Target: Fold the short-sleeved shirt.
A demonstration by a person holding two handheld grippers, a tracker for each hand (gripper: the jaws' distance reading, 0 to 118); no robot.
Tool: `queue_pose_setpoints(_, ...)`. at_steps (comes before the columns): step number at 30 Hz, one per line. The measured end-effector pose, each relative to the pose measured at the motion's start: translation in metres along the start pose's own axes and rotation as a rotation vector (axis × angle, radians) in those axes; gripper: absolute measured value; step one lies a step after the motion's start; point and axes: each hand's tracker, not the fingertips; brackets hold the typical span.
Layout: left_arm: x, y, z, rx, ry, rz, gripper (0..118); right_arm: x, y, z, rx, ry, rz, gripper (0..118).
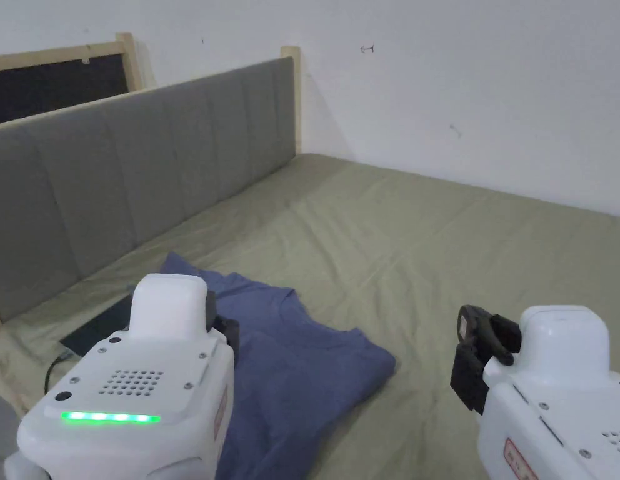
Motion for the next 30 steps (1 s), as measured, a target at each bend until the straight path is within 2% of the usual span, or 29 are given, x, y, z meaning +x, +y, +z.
queue_pose_setpoints(3,-0.004,-0.023,-0.049,-0.128,-0.092,0.042,0,0.000,-0.009,-0.012,-0.049,-0.002,0.009,0)
queue_pose_setpoints(6,-0.003,-0.056,-0.113,-0.350,-0.123,0.030,0,0.001,-0.019,-0.025,-0.098,-0.006,-0.003,0)
queue_pose_setpoints(10,-0.008,-0.095,-0.168,-0.480,-0.158,0.145,0,0.004,-0.031,-0.041,-0.156,-0.008,0.003,0)
queue_pose_setpoints(13,-0.009,-0.106,-0.199,-0.553,-0.117,0.081,0,0.008,-0.037,-0.052,-0.188,-0.018,0.023,0)
queue_pose_setpoints(14,-0.008,-0.106,-0.208,-0.562,-0.107,0.046,13,0.009,-0.038,-0.055,-0.198,-0.022,0.025,0)
queue_pose_setpoints(15,-0.007,-0.108,-0.214,-0.555,-0.109,0.049,37,0.011,-0.040,-0.060,-0.210,-0.026,0.021,0)
queue_pose_setpoints(17,-0.008,-0.110,-0.230,-0.570,-0.119,0.061,106,0.015,-0.044,-0.069,-0.235,-0.030,0.001,0)
queue_pose_setpoints(18,-0.008,-0.111,-0.236,-0.574,-0.119,0.074,116,0.017,-0.046,-0.072,-0.247,-0.029,-0.010,0)
queue_pose_setpoints(19,-0.007,-0.110,-0.238,-0.561,-0.121,0.092,118,0.019,-0.048,-0.075,-0.259,-0.026,-0.018,0)
queue_pose_setpoints(23,0.000,-0.122,-0.259,-0.640,-0.105,0.079,116,0.023,-0.057,-0.082,-0.296,-0.032,-0.011,0)
queue_pose_setpoints(25,0.004,-0.134,-0.269,-0.731,-0.105,0.087,103,0.026,-0.060,-0.083,-0.311,-0.035,-0.013,0)
queue_pose_setpoints(27,0.012,-0.136,-0.261,-0.664,-0.048,0.038,98,0.029,-0.062,-0.085,-0.325,-0.034,-0.019,0)
queue_pose_setpoints(28,0.015,-0.132,-0.259,-0.675,-0.044,0.036,89,0.030,-0.063,-0.086,-0.329,-0.038,-0.022,0)
queue_pose_setpoints(30,0.015,-0.126,-0.257,-0.666,-0.025,0.058,43,0.034,-0.063,-0.086,-0.335,-0.045,-0.031,0)
